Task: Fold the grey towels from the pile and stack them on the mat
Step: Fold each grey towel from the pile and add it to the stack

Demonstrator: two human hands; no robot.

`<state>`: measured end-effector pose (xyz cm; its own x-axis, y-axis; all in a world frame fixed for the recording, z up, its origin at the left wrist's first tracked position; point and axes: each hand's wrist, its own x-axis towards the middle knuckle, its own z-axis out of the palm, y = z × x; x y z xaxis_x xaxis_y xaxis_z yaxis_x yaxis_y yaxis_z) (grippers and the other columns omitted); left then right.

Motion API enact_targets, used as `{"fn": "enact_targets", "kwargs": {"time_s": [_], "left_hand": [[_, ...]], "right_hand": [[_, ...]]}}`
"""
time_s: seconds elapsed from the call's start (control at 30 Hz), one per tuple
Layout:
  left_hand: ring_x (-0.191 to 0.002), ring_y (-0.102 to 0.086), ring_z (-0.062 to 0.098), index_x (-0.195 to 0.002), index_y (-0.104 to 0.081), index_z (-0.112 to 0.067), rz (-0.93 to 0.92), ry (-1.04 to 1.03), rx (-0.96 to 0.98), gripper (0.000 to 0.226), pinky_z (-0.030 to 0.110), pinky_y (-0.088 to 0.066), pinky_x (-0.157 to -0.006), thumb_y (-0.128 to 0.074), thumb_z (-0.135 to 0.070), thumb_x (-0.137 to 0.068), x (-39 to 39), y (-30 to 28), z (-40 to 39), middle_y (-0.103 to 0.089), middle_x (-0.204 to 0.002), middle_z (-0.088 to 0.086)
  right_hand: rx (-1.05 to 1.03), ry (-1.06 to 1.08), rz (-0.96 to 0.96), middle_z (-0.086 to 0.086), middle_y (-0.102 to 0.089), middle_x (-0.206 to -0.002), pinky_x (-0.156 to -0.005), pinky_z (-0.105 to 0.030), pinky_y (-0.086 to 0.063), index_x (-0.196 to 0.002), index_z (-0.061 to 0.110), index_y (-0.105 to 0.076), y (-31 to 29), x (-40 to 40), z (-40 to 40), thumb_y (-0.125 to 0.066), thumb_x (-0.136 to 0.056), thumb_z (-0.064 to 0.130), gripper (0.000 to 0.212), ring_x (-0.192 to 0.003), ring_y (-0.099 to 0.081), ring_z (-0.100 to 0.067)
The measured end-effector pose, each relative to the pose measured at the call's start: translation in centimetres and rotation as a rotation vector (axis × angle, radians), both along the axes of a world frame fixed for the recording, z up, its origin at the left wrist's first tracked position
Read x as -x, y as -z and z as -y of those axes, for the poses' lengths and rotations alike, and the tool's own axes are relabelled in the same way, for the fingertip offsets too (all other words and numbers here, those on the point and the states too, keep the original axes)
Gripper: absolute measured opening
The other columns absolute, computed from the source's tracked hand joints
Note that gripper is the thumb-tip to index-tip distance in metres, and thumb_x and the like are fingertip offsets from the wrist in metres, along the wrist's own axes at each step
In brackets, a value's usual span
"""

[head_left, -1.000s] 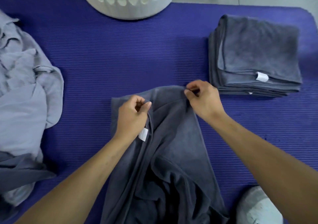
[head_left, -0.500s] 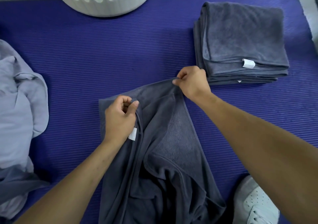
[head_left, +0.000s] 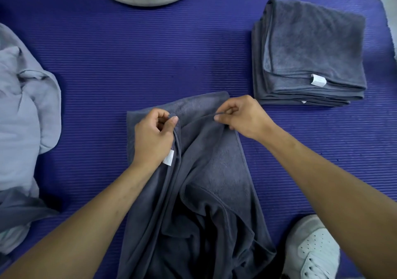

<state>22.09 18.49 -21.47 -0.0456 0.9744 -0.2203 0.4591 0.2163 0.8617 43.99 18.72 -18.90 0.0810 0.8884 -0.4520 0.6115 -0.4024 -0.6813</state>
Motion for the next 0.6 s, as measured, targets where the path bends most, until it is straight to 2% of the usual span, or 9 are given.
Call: {"fn": "enact_targets", "kwargs": {"time_s": [0.07, 0.2, 0.3, 0.4, 0.6], "left_hand": [[-0.065, -0.057, 0.0, -0.083, -0.06, -0.018, 0.014, -0.009, 0.015, 0.012, 0.009, -0.044, -0.061, -0.068, -0.017, -0.091, -0.2, -0.2, -0.1, -0.063, -0.073, -0.005], [-0.057, -0.052, -0.004, -0.081, -0.058, -0.021, 0.07, -0.05, 0.049, 0.014, 0.009, -0.042, -0.056, -0.066, -0.019, -0.093, -0.6, -1.0, -0.5, -0.06, -0.071, -0.007], [-0.064, -0.055, -0.007, -0.082, -0.058, -0.023, 0.093, -0.057, 0.044, 0.014, 0.007, -0.043, -0.061, -0.066, -0.02, -0.093, -0.5, -1.4, -0.7, -0.062, -0.076, -0.008], [-0.068, -0.057, -0.009, -0.082, -0.059, -0.025, 0.091, -0.036, 0.063, 0.014, 0.006, -0.043, -0.065, -0.066, -0.02, -0.093, -0.2, -1.5, -0.5, -0.063, -0.079, -0.009], [-0.066, -0.055, -0.008, -0.084, -0.058, -0.023, 0.068, -0.028, 0.082, 0.012, 0.007, -0.043, -0.063, -0.065, -0.021, -0.094, -0.4, -1.3, -0.1, -0.063, -0.079, -0.007]], "right_hand": [[-0.042, 0.039, -0.003, 0.007, -0.066, -0.063, -0.061, -0.019, -0.055, -0.081, 0.017, -0.074, -0.1, -0.1, -0.4, -0.077, -0.085, 0.019, 0.005, -0.052, -0.059, 0.001], [-0.21, 0.159, 0.08, 0.012, -0.066, -0.067, -0.062, -0.009, -0.049, -0.085, 0.014, -0.076, 0.0, 0.1, -1.8, -0.075, -0.087, 0.018, 0.005, -0.058, -0.06, 0.007], [-0.25, 0.226, 0.139, 0.006, -0.069, -0.074, -0.072, -0.022, -0.057, -0.086, 0.013, -0.077, 0.6, 0.2, -3.0, -0.074, -0.087, 0.019, 0.007, -0.07, -0.066, -0.004], [-0.199, 0.226, 0.189, 0.002, -0.07, -0.077, -0.075, -0.034, -0.059, -0.083, 0.013, -0.075, 1.5, 0.1, -3.3, -0.075, -0.086, 0.022, 0.009, -0.074, -0.068, -0.012], [-0.103, 0.266, 0.232, -0.002, -0.069, -0.084, -0.078, -0.036, -0.059, -0.087, 0.009, -0.07, 1.7, 0.2, -3.3, -0.074, -0.087, 0.025, 0.016, -0.079, -0.066, -0.017]]}}
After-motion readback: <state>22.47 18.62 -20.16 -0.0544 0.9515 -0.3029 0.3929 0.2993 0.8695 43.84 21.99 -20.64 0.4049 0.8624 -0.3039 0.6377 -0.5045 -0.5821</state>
